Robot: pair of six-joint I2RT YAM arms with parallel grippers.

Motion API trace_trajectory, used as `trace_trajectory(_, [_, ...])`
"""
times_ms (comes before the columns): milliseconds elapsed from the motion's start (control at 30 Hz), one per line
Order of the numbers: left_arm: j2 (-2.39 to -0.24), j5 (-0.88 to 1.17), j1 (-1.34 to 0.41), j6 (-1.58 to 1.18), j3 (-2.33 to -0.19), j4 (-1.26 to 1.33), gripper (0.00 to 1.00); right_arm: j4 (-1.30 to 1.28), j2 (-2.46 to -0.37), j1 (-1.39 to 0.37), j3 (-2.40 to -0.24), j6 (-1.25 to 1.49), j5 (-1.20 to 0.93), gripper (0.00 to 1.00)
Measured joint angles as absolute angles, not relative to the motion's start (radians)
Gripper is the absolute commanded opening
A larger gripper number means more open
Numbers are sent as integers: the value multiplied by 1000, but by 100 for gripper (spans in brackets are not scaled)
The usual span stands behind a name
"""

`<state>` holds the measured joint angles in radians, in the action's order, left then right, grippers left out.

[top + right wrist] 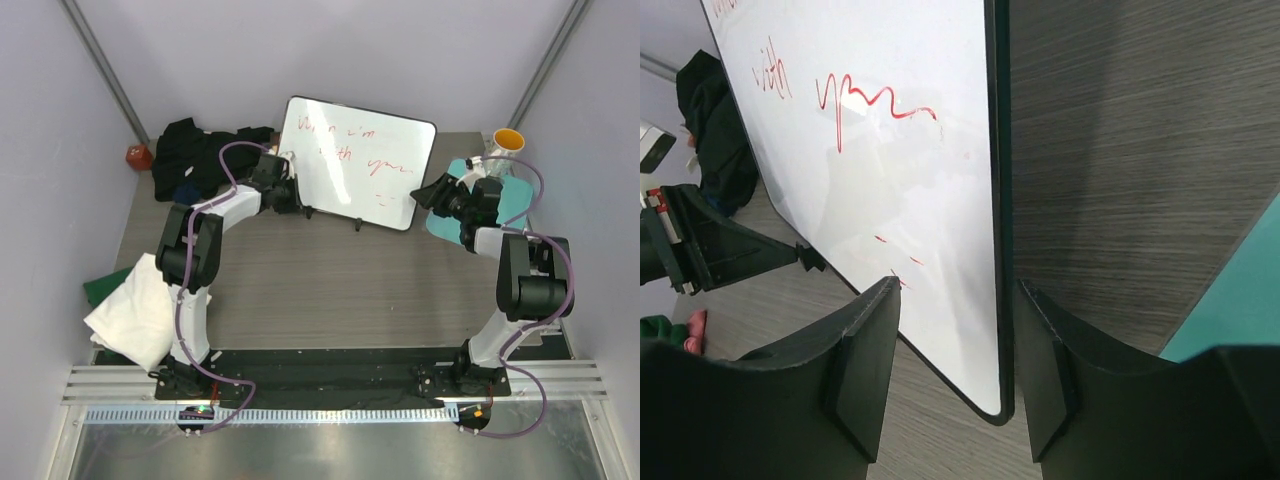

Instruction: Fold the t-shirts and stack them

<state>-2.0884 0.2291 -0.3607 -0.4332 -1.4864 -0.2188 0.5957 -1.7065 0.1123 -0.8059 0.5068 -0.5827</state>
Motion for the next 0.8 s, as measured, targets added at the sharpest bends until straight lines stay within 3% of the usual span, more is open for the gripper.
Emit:
trace_trajectory(300, [-2088, 229, -361, -433, -1486, -220, 1, 575, -1692, 112, -817, 496, -518, 54])
trace_trajectory(633, [-2088, 230, -361, -433, -1486, -221, 1, 539, -1884, 92, -1020, 508, -540, 50])
trace_trajectory(800, [-2088, 231, -361, -432, -1486, -222, 1, 564, -1950, 73, -1098, 522, -590, 9])
